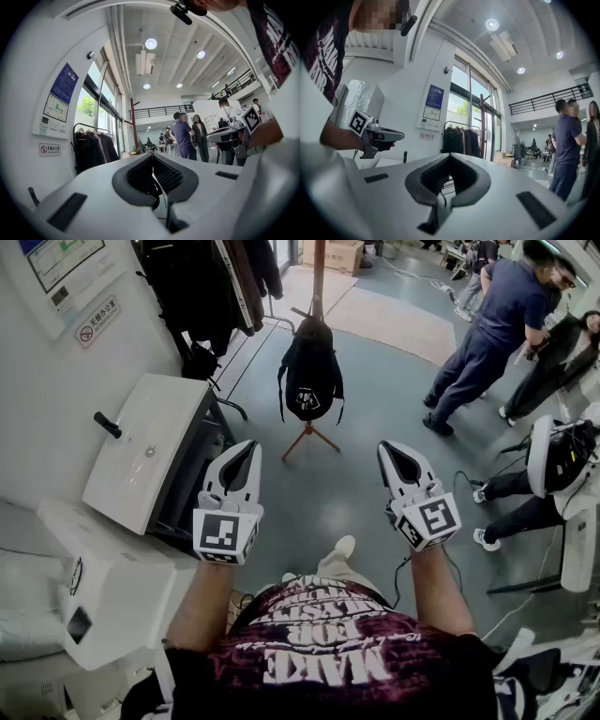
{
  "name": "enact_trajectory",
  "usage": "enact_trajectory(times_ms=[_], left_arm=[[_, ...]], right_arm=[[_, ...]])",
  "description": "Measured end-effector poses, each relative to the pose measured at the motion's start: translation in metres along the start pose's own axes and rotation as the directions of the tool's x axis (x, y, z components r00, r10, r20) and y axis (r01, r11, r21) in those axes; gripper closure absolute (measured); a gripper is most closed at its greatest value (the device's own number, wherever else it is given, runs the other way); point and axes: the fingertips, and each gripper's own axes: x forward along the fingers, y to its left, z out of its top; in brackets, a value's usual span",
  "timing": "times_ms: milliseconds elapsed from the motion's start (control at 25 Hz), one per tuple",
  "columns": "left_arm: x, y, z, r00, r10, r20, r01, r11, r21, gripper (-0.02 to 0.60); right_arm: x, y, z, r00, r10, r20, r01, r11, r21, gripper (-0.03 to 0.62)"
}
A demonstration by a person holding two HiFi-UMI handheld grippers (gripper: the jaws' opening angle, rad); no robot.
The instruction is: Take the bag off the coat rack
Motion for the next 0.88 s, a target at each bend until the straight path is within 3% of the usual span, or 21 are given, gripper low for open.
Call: enact_trajectory(times_ms=[320,880], left_arm=[[-0.015,0.013,-0.003,1.0,0.025,-0.006,-0.025,1.0,-0.004,0.574],[-0.027,0.023,-0.017,0.999,0.044,-0.006,-0.045,0.997,-0.057,0.575]], right_arm=[[0.002,0.016,-0.001,0.999,0.028,0.016,-0.029,0.999,0.041,0.594],[-0.02,0.021,-0.006,0.999,-0.045,0.01,0.045,0.998,0.05,0.591]])
